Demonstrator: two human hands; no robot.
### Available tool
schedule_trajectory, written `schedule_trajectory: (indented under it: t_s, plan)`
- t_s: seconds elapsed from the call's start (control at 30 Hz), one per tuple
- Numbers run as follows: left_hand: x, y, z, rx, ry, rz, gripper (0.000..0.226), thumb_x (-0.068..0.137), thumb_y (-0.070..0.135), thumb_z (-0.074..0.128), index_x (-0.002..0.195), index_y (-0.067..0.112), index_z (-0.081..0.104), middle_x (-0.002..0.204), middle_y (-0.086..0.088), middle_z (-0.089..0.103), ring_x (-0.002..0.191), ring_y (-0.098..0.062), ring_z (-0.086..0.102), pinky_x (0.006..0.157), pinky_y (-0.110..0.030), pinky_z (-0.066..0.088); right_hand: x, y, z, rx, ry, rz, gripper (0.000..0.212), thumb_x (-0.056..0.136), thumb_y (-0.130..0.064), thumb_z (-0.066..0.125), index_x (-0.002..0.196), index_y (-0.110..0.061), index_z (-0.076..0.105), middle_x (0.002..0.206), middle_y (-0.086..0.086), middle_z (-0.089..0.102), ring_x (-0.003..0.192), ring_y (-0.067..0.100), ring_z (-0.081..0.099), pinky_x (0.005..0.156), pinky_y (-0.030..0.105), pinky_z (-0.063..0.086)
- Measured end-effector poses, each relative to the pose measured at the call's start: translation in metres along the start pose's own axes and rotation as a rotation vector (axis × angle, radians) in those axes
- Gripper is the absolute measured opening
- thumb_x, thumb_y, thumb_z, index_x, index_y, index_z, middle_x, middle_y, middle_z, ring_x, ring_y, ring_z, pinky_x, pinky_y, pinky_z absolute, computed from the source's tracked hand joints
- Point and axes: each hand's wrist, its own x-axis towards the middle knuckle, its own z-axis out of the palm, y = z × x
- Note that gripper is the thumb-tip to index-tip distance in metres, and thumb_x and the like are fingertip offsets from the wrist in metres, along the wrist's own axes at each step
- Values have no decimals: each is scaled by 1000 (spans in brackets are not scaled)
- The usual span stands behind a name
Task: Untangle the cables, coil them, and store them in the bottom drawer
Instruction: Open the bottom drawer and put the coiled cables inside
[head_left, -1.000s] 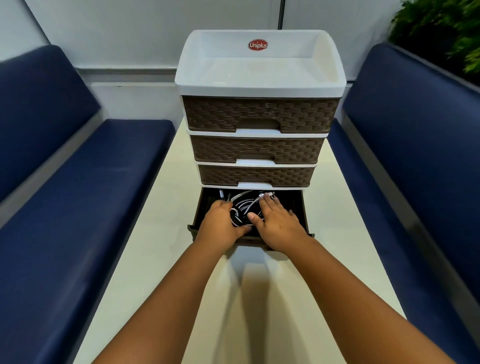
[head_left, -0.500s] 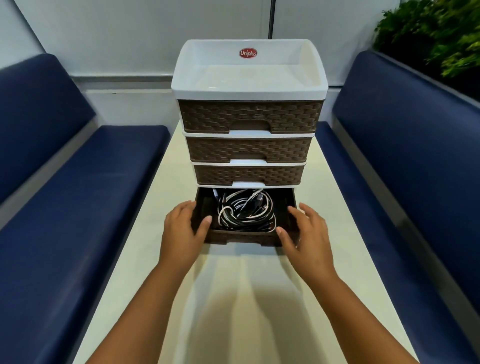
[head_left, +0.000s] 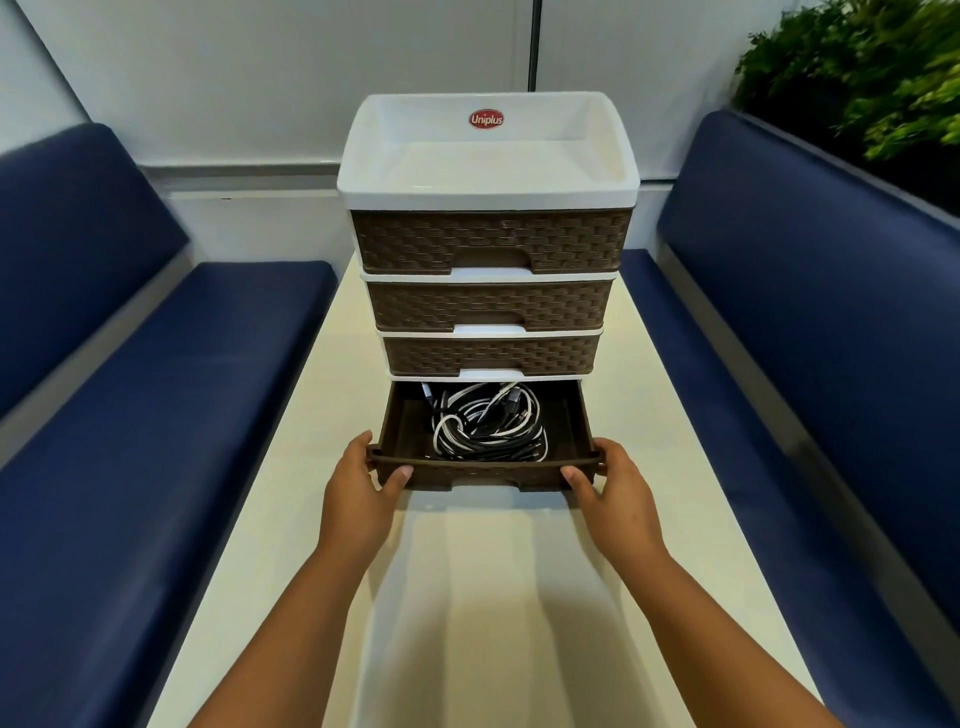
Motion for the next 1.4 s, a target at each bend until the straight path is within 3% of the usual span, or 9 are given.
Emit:
schedule_trajectory:
  t_s: [0.17,0.33,0.8,1.1,1.4]
  plan:
    - [9,7,3,0,6,-17,67,87,26,71,145,17,38,139,-8,54,126,-28,52,100,-38,43,15,-4,-1,12,-11,32,44,93,-31,63,133,-22,48,123,-3,62,97,8,51,82,24,43]
    - [24,14,9,-9,4,-31,67,87,26,71,145,17,38,140,-7,54,127,-28,52,100,-38,44,33,-7,1,19,-14,48,46,93,-32,63,135,-21,47,126,0,62,112,19,59,84,25,44]
    - [79,34,24,-51,26,-25,70,85,26,74,145,17,39,143,-3,51,127,-25,52,100,-37,44,93,-26,5,81,-16,38,54,93,-24,63,142,-23,40,137,-2,55,125,24,54,97,33,45]
    - [98,34,26,-144,28,-8,58,81,24,78,133,20,51,132,-3,60,122,-26,55,96,-38,46,115,-17,13,137,-6,59,53,91,-29,66,138,-27,43,133,-3,59,120,23,57,93,33,47]
    - [102,32,32,-210,94,-15,54,78,25,80,125,19,55,121,1,64,103,-13,57,86,-28,46,121,-11,22,183,65,83,50,89,-31,69,133,-31,45,132,-5,59,117,19,57,90,32,48]
